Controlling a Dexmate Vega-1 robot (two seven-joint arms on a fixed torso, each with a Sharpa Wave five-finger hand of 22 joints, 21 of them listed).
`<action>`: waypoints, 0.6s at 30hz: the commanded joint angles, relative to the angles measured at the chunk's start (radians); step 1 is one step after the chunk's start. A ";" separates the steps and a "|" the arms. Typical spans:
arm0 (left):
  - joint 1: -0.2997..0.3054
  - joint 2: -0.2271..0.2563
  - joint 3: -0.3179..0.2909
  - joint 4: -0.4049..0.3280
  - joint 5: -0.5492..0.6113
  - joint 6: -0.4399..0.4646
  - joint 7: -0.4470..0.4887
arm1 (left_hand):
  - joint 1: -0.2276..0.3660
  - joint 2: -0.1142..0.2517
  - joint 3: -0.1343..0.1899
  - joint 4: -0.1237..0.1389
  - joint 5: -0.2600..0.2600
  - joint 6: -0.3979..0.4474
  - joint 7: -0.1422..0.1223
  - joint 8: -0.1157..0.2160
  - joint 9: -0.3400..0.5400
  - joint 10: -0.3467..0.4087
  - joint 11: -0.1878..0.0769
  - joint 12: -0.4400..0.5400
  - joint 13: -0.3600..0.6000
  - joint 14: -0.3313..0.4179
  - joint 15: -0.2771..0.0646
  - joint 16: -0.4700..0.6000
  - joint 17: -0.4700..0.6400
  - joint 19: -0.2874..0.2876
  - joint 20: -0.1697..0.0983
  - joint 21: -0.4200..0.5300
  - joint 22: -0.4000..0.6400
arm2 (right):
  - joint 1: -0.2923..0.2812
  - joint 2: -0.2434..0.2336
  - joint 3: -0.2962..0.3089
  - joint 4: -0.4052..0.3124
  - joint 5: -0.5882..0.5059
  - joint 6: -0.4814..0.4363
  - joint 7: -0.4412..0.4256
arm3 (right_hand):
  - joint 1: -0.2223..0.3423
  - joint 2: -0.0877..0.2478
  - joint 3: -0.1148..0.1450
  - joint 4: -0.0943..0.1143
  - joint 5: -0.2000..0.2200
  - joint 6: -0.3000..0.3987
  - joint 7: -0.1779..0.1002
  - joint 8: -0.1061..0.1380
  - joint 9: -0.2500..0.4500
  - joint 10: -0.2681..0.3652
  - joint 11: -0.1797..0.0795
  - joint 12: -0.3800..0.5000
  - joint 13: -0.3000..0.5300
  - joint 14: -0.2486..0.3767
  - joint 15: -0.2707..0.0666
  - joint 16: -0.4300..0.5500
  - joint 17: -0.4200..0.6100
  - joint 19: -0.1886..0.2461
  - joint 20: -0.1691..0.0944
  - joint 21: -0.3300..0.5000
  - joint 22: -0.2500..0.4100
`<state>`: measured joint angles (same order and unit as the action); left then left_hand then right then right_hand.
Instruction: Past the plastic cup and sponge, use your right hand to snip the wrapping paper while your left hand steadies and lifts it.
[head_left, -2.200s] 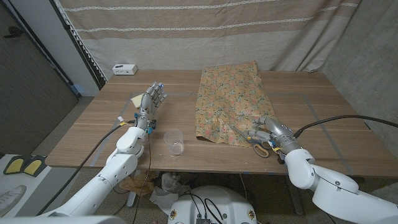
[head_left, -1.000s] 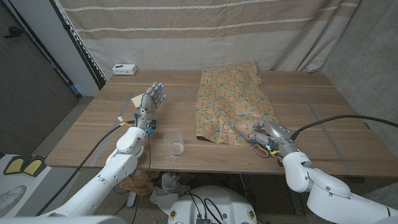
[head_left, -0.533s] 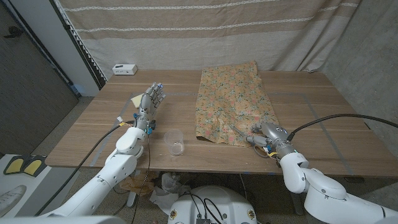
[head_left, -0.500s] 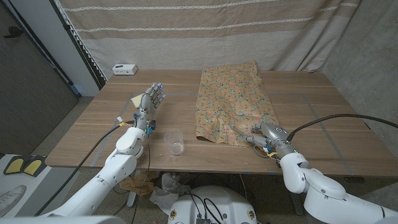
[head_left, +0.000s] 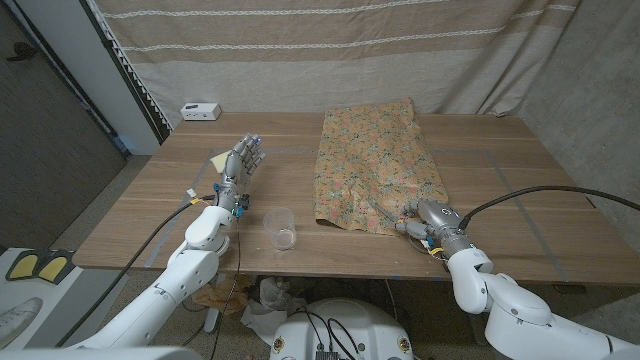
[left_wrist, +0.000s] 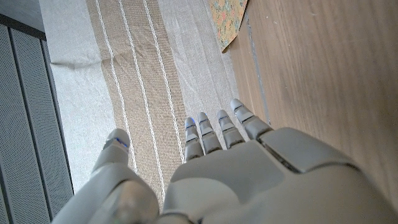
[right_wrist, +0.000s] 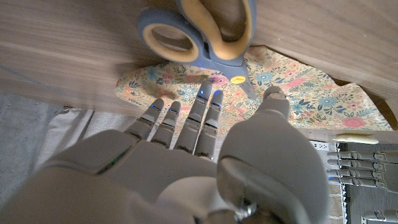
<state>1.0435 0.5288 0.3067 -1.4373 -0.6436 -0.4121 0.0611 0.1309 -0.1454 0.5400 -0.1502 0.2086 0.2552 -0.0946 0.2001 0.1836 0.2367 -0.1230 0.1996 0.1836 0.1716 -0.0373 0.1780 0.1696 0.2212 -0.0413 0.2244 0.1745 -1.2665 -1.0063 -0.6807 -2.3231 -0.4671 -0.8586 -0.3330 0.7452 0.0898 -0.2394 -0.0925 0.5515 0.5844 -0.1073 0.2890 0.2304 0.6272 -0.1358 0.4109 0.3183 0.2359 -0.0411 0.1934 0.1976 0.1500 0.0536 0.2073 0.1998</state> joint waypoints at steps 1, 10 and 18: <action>0.004 0.000 -0.002 0.003 -0.004 -0.005 -0.004 | 0.010 0.000 -0.002 -0.002 0.005 0.008 0.000 -0.002 0.002 0.005 -0.006 0.002 0.004 -0.002 -0.105 0.003 0.003 0.012 -0.047 -0.004 0.002 | 0.002 0.007 -0.016 0.005 -0.037 -0.022 0.016 | 0.009 0.005 0.001 -0.004 0.005 0.009 0.002 0.008 0.005 0.016 -0.003 0.012 0.008 0.017 -0.110 0.011 0.005 0.000 -0.004 0.005 0.004; 0.005 -0.001 -0.001 0.005 -0.006 -0.005 -0.006 | 0.011 0.000 -0.003 -0.002 0.005 0.008 -0.001 -0.002 0.002 0.005 -0.004 0.001 0.004 -0.002 -0.105 0.003 0.003 0.012 -0.046 -0.006 0.002 | 0.012 0.016 -0.037 0.002 -0.076 -0.061 0.034 | 0.014 0.007 0.004 -0.006 0.006 0.023 0.006 0.016 0.011 0.034 -0.004 0.033 0.021 0.027 -0.110 0.014 0.007 0.002 -0.005 0.008 0.004; 0.008 -0.001 -0.002 0.003 -0.005 -0.006 -0.003 | 0.011 0.001 -0.004 -0.002 0.005 0.009 0.001 -0.002 0.002 0.004 -0.001 0.001 0.004 -0.002 -0.104 0.003 0.003 0.013 -0.047 -0.008 0.002 | 0.025 0.025 -0.057 -0.004 -0.109 -0.094 0.053 | 0.014 0.013 0.006 -0.005 0.005 0.030 0.008 0.020 0.017 0.028 0.001 0.042 0.032 0.026 -0.106 0.013 0.008 0.002 -0.005 0.009 0.004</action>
<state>1.0477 0.5285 0.3055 -1.4350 -0.6479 -0.4154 0.0575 0.1349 -0.1414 0.5400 -0.1502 0.2086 0.2552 -0.0946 0.2001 0.1836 0.2367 -0.1230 0.1995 0.1836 0.1716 -0.0374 0.1780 0.1696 0.2267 -0.0358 0.2167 0.1745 -1.2552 -0.9927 -0.7147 -2.3207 -0.5337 -0.9097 -0.3030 0.7504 0.0950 -0.2353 -0.0965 0.5515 0.6094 -0.1001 0.3044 0.2432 0.6540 -0.1411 0.4443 0.3448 0.2574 -0.0411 0.2011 0.2026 0.1500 0.0536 0.2127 0.2026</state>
